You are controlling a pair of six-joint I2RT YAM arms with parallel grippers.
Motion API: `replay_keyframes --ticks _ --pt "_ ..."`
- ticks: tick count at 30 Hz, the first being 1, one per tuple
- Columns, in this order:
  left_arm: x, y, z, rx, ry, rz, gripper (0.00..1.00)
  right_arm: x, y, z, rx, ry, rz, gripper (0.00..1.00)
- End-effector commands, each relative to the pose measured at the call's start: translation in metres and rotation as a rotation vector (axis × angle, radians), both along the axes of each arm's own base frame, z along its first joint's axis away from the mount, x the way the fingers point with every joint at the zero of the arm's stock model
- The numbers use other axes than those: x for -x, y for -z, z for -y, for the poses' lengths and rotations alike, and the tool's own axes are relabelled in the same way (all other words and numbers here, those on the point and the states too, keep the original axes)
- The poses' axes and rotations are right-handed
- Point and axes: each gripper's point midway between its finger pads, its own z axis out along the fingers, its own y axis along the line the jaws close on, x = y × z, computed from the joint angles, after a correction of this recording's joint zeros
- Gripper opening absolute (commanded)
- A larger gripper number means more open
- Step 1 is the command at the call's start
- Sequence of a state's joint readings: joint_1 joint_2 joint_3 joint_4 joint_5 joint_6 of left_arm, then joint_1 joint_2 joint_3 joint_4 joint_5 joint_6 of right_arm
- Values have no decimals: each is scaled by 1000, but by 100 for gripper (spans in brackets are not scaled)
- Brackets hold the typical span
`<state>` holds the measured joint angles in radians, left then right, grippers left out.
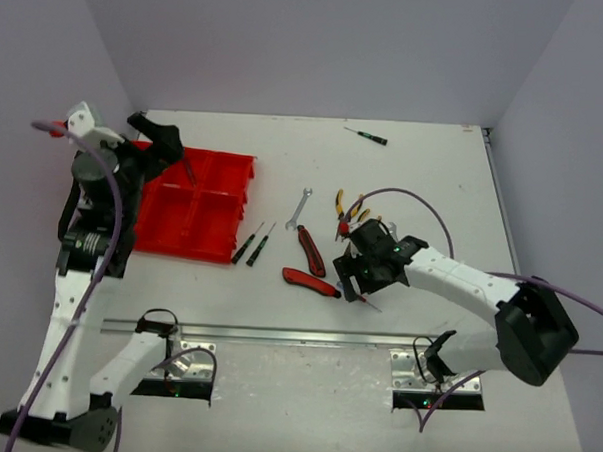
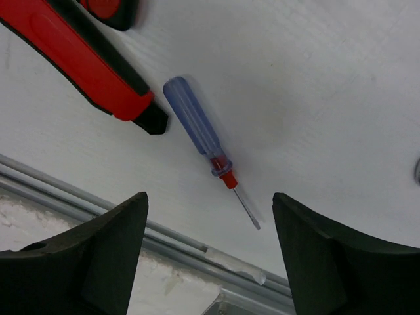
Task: Sort the tools into containers
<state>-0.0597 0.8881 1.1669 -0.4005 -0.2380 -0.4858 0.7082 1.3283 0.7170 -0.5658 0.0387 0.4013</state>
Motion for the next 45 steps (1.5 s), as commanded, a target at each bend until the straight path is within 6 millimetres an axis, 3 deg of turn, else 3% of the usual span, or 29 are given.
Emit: replay_keyframes --ticks 1,5,11,14,18,20,24,26,29,32,36,41,45 --pt "18 55 11 -44 86 -91 100 1 8 0 93 -48 -24 66" --pt "30 87 10 -57 93 -141 100 2 26 8 167 -39 -53 52" --pt "27 119 35 -10 223 -194 100 -7 43 11 220 -14 -38 35" --pt "27 130 46 20 279 -211 100 -9 45 7 206 -19 -39 28" --pt "30 141 63 80 354 -202 100 -9 42 1 170 -19 -32 1" --pt "31 147 70 101 389 -202 100 -10 38 2 159 -12 -14 0" --pt "29 154 83 124 464 -217 100 -12 17 2 124 13 31 0" --pt "35 151 106 187 590 -205 100 -11 1 -6 56 12 57 0" --pt "42 144 156 337 805 -121 100 -12 -41 -41 -191 -55 134 0" --pt "60 129 211 391 1016 -50 100 6 -86 -92 -530 -236 159 0" --pt "78 121 256 471 1165 -32 97 23 -136 -118 -763 -352 173 0" --pt "92 114 292 488 1258 -40 85 27 -167 -126 -864 -415 248 0" --pt "101 113 313 493 1312 -50 64 26 -177 -128 -888 -434 276 0"
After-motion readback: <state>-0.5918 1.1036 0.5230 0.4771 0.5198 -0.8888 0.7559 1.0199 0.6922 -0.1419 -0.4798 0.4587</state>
